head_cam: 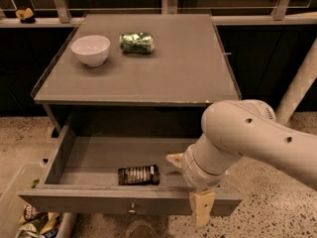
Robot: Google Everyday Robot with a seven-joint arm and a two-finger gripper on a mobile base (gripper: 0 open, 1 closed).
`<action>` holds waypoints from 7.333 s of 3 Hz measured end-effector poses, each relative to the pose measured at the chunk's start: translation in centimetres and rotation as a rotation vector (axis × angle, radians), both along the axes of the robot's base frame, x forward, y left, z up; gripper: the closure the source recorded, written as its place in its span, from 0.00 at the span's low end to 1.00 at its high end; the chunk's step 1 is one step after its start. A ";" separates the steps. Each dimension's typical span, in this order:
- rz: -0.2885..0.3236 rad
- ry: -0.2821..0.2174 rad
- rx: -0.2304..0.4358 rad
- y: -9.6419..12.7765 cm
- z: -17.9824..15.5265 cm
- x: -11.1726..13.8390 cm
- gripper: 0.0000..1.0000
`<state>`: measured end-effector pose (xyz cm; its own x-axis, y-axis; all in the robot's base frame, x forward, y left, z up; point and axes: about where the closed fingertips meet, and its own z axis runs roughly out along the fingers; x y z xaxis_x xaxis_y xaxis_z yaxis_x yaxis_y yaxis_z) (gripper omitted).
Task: Pick rxbar chocolate from top drawer and place on counter
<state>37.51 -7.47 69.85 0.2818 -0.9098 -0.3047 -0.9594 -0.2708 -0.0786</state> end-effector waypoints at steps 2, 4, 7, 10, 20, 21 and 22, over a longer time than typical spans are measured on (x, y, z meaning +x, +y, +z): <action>-0.031 -0.076 0.049 0.8 0.5 1.7 0.00; -0.167 -0.272 0.189 4.4 0.2 4.1 0.00; -0.172 -0.334 0.240 5.5 2.2 8.2 0.00; -0.109 -0.323 0.231 7.9 3.0 12.5 0.00; -0.036 -0.213 0.342 9.8 -1.8 11.8 0.00; -0.036 -0.213 0.342 9.8 -1.8 11.8 0.00; -0.038 -0.234 0.357 10.0 -0.8 12.6 0.00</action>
Offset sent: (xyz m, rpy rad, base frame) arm 0.0622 0.0259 0.0215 0.1856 -0.2770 -0.1120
